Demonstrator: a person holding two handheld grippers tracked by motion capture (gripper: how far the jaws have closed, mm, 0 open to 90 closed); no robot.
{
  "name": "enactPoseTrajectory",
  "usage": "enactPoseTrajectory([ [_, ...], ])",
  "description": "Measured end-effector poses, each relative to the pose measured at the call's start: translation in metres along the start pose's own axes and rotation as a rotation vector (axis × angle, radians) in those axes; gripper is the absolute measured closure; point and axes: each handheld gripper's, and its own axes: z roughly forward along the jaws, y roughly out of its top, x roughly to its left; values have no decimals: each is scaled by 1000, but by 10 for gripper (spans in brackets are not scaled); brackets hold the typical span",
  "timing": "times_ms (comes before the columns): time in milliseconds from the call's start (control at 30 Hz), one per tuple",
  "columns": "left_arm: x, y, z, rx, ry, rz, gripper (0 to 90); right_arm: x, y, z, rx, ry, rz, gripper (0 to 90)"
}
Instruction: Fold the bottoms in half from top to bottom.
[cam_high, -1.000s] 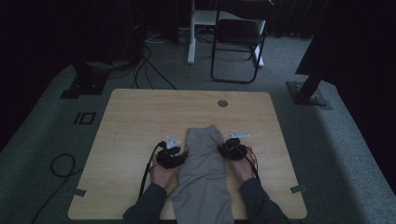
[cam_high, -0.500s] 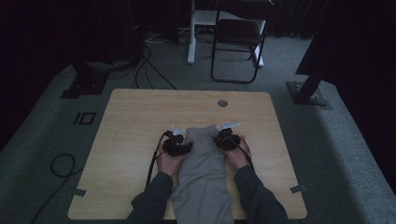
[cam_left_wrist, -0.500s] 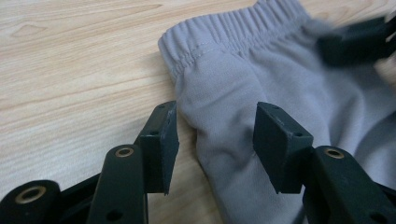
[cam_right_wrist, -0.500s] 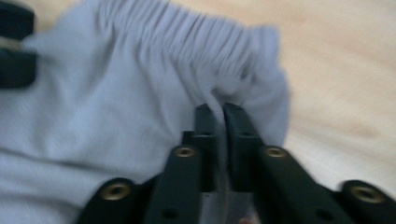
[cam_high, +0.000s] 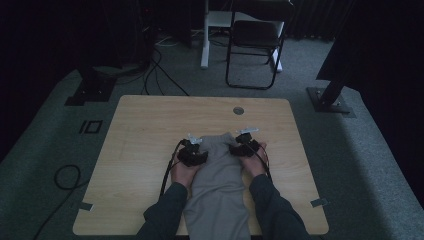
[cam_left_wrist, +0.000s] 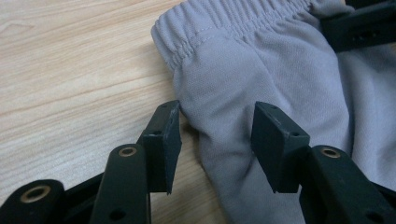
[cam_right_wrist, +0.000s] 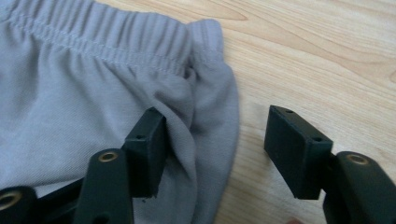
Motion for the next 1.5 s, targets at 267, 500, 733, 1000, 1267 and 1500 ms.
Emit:
enactPoseTrajectory([
  [267, 4, 14, 5, 75, -72, -4, 811, 5, 8, 2, 27, 87, -8, 840],
  [500, 21, 40, -2, 25, -26, -20, 858, 0, 24, 1, -33, 92, -8, 872],
  [733, 29, 99, -50, -197, 37, 25, 858, -7, 79, -44, -233, 72, -7, 870],
  [1000, 23, 146, -94, -332, 42, 89, 857, -16, 113, -95, -437, 43, -1, 863],
  [1267, 18, 142, -97, -301, 23, 107, 854, -21, 110, -104, -403, 99, -32, 856],
  [1500, 5, 115, -108, -283, -38, 147, 852, -19, 83, -109, -341, 148, -55, 854],
])
